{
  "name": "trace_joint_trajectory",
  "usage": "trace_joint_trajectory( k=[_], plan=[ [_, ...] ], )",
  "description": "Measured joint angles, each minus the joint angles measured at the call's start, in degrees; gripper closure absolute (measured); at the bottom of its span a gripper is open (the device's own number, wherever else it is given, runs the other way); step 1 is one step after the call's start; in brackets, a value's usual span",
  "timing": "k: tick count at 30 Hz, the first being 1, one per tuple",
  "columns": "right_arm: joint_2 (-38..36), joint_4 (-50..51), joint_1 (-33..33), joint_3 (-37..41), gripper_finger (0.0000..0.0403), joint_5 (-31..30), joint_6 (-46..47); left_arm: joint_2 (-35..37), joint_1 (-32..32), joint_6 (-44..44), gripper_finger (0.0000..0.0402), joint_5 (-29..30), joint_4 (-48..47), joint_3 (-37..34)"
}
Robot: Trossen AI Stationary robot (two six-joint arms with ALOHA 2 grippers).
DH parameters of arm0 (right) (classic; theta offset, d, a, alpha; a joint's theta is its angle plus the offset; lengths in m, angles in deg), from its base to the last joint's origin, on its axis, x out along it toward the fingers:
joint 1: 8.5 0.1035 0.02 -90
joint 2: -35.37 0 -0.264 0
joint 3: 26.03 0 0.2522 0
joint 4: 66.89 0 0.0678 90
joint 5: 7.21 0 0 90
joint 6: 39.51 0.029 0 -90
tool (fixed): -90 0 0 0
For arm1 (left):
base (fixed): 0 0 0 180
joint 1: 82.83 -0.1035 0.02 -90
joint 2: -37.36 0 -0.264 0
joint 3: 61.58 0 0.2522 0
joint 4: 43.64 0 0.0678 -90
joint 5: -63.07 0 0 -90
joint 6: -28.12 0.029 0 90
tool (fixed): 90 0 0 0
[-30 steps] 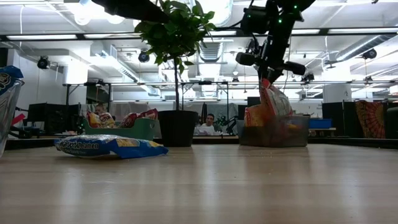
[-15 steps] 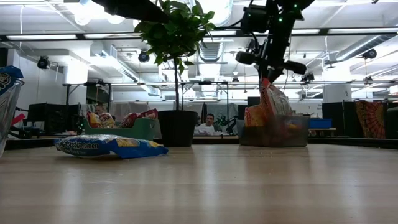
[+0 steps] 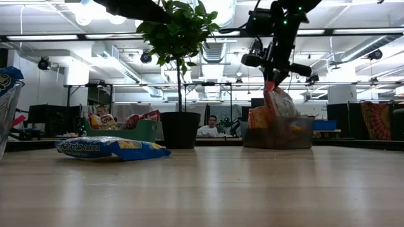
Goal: Sort Maruchan noodles
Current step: Put the orange noodle pack into the black bin
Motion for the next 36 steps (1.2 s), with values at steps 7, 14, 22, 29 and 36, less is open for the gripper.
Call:
trace_joint_trajectory(
  k=[7,14,22,29,36],
  plan=[
    [0.0,-0.11,-0.57,0.0,0.0335,-0.89,-3.08,0.01,0.0,0.0,0.0326,0.0,0.0,-0.02],
    [0.0,-0.28,-0.65,-0.03,0.025,-0.97,-4.25,0.01,0.0,0.0,0.0326,0.0,0.0,0.0],
    [-0.36,0.42,-2.65,-1.57,0.023,-1.41,-10.24,0.0,0.01,0.0,0.0326,0.0,0.01,0.0],
    [0.8,1.6,-2.65,0.43,0.0302,-3.97,-12.3,0.0,0.0,0.0,0.0326,0.0,0.0,-0.01],
    [1.27,0.47,-2.21,5.83,0.0366,-4.0,-10.61,-0.01,0.0,0.0,0.0326,0.0,0.0,-0.02]
  ],
)
